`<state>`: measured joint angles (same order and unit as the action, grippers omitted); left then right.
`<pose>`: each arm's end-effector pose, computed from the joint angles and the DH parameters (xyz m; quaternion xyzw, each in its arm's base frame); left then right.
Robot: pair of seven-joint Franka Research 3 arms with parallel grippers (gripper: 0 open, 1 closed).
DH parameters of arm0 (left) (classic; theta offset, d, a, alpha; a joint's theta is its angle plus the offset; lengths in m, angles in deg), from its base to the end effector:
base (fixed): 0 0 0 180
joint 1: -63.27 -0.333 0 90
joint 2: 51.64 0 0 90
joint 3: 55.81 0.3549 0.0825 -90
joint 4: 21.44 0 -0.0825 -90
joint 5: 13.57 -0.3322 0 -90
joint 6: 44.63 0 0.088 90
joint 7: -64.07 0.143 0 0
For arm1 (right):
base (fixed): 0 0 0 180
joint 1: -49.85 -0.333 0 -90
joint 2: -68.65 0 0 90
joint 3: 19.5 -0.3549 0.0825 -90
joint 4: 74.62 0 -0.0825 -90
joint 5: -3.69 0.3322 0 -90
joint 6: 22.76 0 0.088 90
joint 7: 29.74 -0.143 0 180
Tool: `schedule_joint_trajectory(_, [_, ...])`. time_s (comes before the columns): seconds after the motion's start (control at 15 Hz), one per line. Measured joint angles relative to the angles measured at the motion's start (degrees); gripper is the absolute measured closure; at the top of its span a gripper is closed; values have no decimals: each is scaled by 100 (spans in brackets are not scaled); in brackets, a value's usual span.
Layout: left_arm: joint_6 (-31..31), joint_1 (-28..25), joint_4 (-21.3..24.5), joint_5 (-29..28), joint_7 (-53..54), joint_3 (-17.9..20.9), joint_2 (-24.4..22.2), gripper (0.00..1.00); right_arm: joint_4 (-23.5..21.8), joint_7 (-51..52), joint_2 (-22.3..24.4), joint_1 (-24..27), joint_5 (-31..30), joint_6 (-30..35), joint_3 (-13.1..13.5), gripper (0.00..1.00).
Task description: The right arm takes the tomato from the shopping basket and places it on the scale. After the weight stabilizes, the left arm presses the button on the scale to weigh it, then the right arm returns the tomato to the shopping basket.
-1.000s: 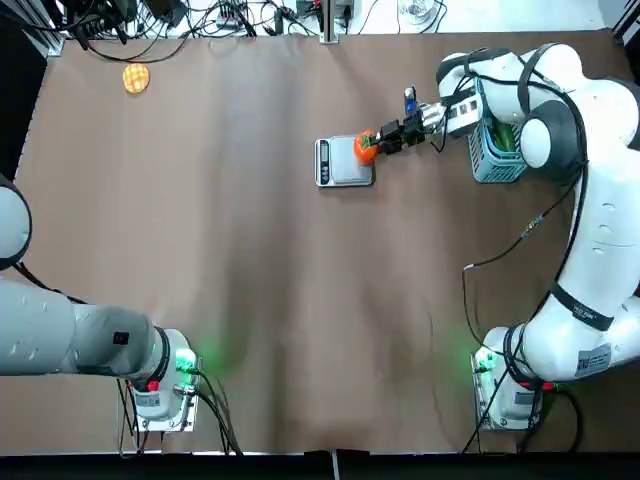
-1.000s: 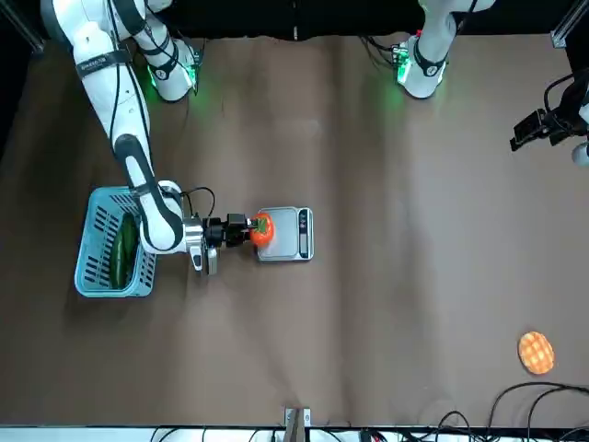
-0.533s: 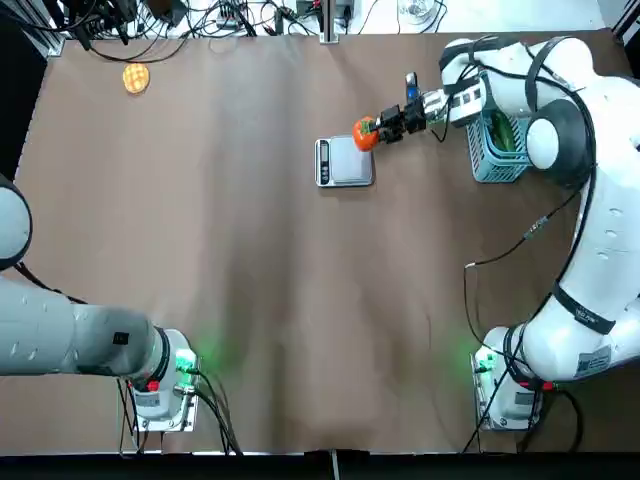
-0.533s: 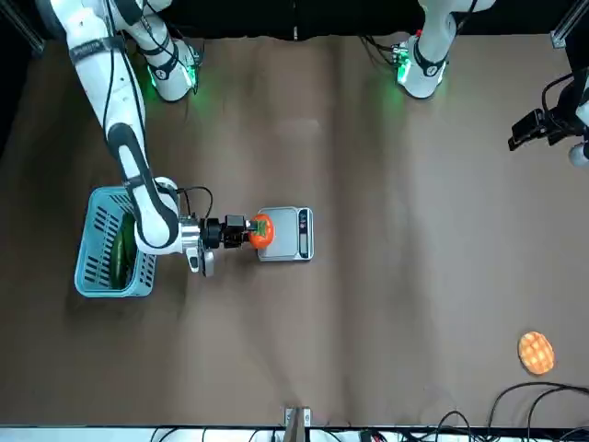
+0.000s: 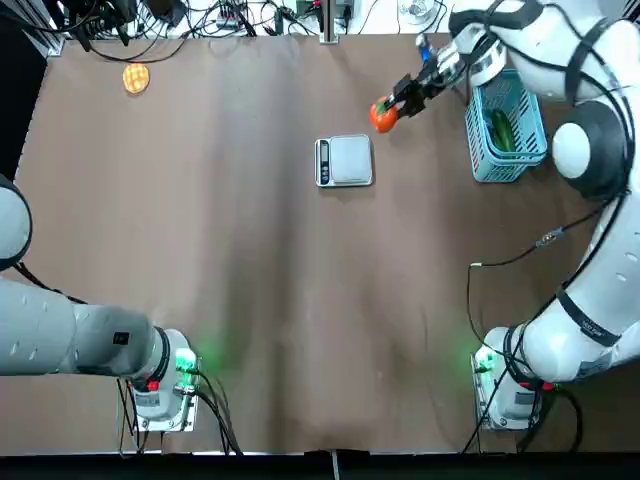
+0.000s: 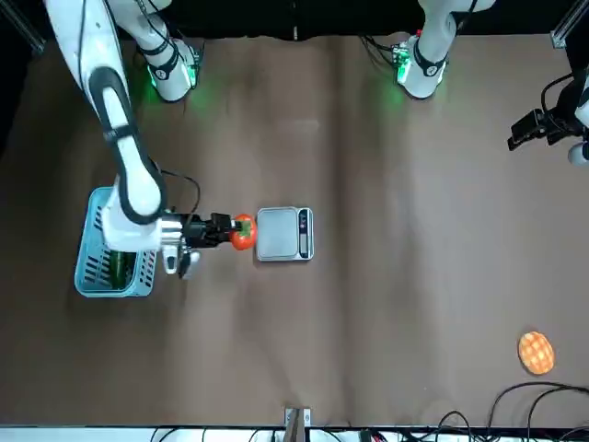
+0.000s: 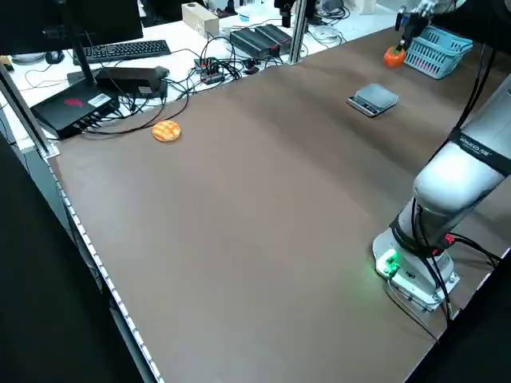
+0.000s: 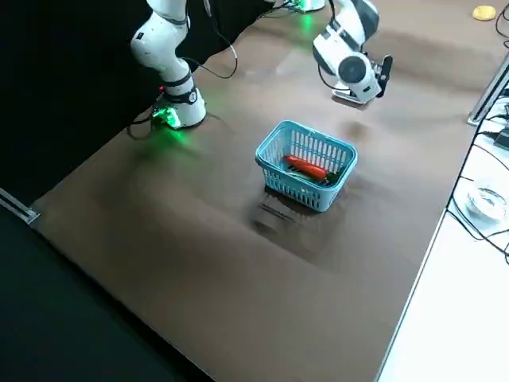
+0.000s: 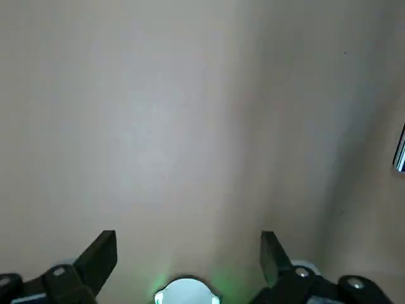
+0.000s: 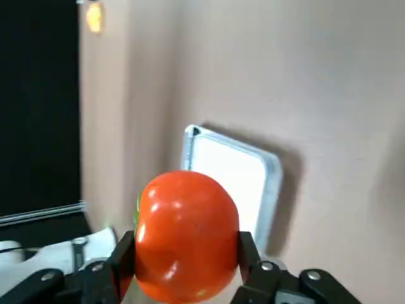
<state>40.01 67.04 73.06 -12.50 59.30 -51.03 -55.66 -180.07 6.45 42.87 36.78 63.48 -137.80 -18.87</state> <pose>0.4633 0.0069 0.6212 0.9974 0.0497 -0.0514 0.0106 0.5760 0.2094 0.3321 -0.8953 -0.1058 0.0336 0.4314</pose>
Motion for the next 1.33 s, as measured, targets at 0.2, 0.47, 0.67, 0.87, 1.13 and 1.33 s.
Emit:
schedule_joint_trajectory(0.2, [0, 0, 1, 0, 0, 0, 0, 0, 100, -655, 493, 6, -1272, 7, 315, 32])
schedule_joint_trajectory(0.47, [0, 0, 2, 0, 0, 0, 0, 0, 174, -1166, 899, 7, -2731, 3, 822, 32])
schedule_joint_trajectory(0.67, [0, 0, 2, 0, 0, -1, 0, 0, 310, -1224, 966, 15, -3643, -3, 1244, 32])
schedule_joint_trajectory(0.87, [-1, 0, 2, 0, 0, 0, 0, 0, 460, -1229, 993, 17, -4173, -4, 1584, 32])
schedule_joint_trajectory(1.13, [-23, -2, 2, 0, -3, 1, 0, 0, 534, -1285, 1032, 66, -5041, -164, 1840, 32])
schedule_joint_trajectory(1.33, [-31, -3, 2, 0, -4, 3, 0, 0, 515, -1299, 947, 190, -5115, -375, 1860, 32])
